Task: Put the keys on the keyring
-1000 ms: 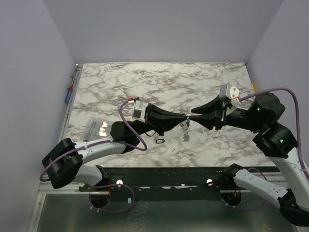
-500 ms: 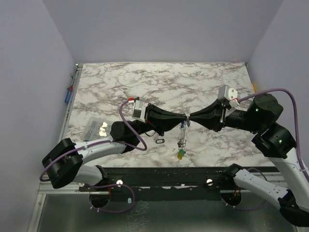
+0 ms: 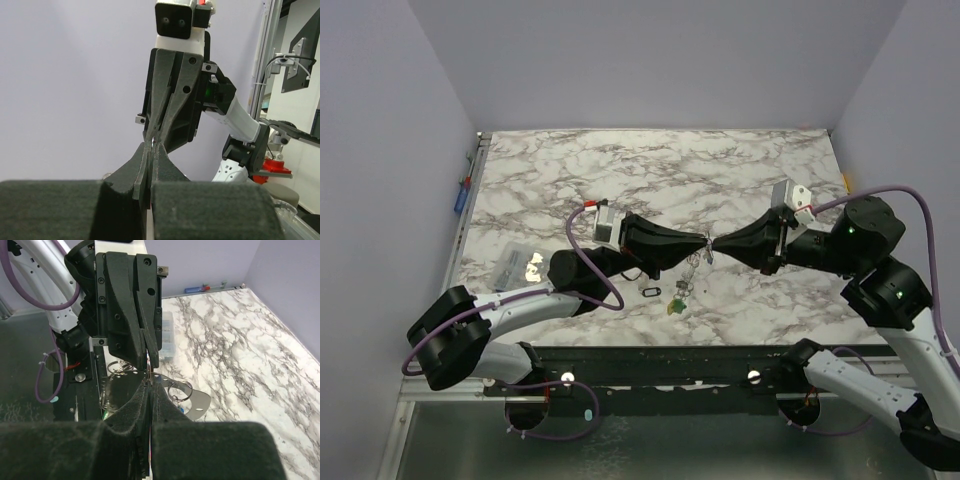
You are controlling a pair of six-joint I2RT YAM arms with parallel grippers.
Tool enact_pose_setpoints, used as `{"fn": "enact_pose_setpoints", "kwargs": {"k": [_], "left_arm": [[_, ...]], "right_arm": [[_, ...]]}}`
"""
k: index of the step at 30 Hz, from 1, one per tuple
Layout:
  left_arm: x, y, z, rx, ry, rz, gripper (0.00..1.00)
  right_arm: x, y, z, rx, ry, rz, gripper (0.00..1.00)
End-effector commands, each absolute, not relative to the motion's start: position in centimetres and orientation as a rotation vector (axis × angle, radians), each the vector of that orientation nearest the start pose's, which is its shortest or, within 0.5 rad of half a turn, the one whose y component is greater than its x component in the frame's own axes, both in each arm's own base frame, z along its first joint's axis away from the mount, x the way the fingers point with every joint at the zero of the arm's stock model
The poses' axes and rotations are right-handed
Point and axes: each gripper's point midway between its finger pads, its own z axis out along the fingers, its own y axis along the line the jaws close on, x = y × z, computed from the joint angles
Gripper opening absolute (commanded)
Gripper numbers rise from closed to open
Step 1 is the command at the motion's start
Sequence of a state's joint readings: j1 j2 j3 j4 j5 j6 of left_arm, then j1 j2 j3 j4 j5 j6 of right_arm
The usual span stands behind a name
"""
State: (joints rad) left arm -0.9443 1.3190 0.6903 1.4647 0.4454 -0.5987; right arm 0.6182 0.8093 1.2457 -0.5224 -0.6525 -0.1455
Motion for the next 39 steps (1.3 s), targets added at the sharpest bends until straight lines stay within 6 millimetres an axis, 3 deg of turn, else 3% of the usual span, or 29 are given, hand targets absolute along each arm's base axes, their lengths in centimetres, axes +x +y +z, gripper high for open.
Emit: {"fn": "enact_pose_setpoints", "kwargs": {"k": [1, 14, 23, 27, 35, 39], "left_arm": [[10.3, -30.8, 47.6, 0.558, 0.353, -1.598, 0.0], [10.6, -31.1, 47.6, 0.545, 0.346, -1.613, 0.0], [10.5, -31.0, 47.5, 0.545, 0.349, -1.616, 0.0], [10.4, -30.9, 47.5, 0.548, 0.348, -1.616, 0.0], [10.2, -31.2, 47.4, 0.565, 0.348, -1.632, 0.0], [10.1, -31.1, 47.5, 0.565, 0.345, -1.632, 0.0]], "right_arm": [[14.2, 22.4, 39.3, -1.06, 1.372, 0.902, 0.03], [14.2, 23.2, 39.2, -1.018, 1.353, 0.974, 0.06], [13.8, 23.5, 39.7, -1.042, 1.308, 0.994, 0.33], [13.7, 23.0, 40.0, -1.063, 1.307, 0.946, 0.39], [13.9, 22.9, 40.6, -1.076, 1.299, 0.922, 0.43], [14.1, 23.1, 40.2, -1.083, 1.308, 0.926, 0.38]]}}
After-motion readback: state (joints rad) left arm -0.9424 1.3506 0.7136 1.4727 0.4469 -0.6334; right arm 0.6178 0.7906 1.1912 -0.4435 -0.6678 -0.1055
